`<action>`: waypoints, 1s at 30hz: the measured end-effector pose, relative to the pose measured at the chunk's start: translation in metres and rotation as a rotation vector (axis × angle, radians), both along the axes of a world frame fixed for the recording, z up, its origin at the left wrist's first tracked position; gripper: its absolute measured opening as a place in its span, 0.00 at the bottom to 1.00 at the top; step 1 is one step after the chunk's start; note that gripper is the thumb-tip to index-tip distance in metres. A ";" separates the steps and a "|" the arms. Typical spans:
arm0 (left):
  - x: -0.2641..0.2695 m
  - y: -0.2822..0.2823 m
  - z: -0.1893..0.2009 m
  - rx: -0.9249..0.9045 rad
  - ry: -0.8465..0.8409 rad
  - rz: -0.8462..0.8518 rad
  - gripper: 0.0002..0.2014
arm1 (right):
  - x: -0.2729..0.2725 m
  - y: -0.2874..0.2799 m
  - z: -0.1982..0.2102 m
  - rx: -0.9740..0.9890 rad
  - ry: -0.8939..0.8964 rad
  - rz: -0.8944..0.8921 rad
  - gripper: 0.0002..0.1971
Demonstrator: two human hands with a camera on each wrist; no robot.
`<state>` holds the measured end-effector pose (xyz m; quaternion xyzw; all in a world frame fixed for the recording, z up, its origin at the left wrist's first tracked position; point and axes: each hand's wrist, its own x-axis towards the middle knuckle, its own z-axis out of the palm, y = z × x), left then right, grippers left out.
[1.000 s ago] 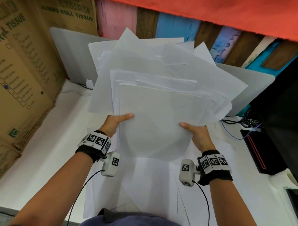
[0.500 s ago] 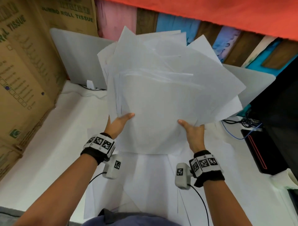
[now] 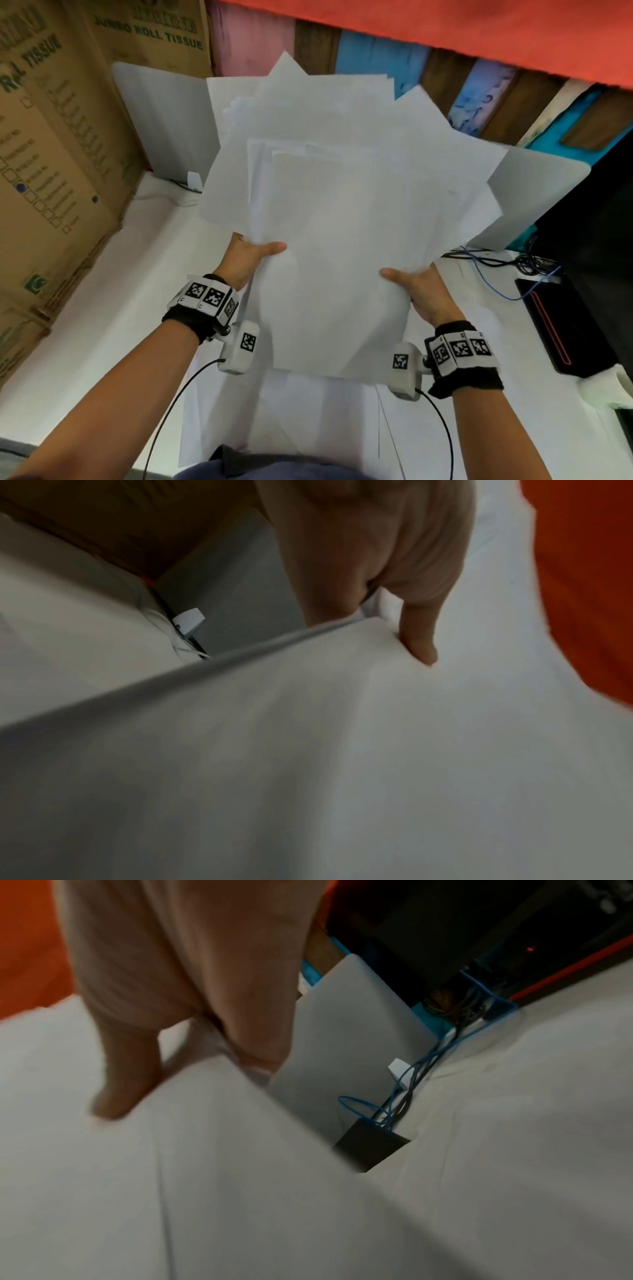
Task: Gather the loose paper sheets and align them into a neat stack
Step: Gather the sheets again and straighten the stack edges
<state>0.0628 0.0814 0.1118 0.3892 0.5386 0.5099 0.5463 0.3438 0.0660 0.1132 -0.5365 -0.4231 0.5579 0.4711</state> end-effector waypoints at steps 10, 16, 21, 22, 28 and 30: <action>0.005 0.005 -0.007 -0.013 0.185 0.095 0.15 | -0.015 0.007 0.009 0.124 -0.122 -0.204 0.21; 0.005 -0.003 -0.002 0.048 0.051 0.033 0.08 | -0.007 0.007 0.003 0.149 -0.047 -0.221 0.26; 0.005 -0.002 -0.019 -0.075 0.043 0.026 0.07 | -0.010 0.007 -0.016 0.096 0.011 -0.131 0.23; 0.004 -0.002 -0.020 -0.077 0.038 0.019 0.07 | -0.009 0.008 -0.017 0.087 0.029 -0.127 0.29; -0.004 0.002 -0.011 -0.044 -0.098 -0.017 0.10 | -0.001 0.012 -0.013 0.168 0.299 -0.087 0.27; -0.005 0.004 -0.010 -0.026 -0.125 -0.009 0.11 | 0.003 0.012 -0.013 0.190 0.352 -0.112 0.29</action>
